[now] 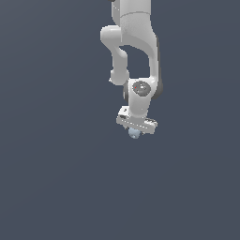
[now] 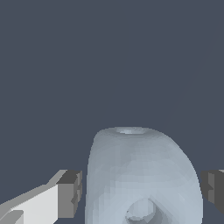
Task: Pick up the object and move it to a goal position.
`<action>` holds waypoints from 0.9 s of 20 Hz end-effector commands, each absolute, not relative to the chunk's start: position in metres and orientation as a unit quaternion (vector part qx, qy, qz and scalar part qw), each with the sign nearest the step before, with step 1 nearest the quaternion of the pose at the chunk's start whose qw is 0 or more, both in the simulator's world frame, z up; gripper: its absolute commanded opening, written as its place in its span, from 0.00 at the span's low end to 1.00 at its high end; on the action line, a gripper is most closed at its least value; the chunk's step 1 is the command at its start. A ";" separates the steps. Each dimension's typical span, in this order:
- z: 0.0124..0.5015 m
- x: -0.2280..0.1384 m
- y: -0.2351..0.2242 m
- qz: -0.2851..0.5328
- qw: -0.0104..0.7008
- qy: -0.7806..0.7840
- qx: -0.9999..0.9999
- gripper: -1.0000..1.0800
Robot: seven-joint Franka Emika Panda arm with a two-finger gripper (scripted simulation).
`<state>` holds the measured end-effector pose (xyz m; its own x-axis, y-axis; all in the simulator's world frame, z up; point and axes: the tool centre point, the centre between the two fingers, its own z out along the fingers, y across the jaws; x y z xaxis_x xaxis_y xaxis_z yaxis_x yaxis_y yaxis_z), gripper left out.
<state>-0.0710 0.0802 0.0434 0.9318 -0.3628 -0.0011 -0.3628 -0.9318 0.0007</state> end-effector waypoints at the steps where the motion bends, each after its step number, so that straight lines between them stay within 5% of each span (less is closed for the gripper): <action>1: 0.042 -0.070 0.080 0.000 0.000 -0.185 0.983 0.00; 18: 0.057 -0.067 0.077 0.000 0.000 -0.185 0.983 0.00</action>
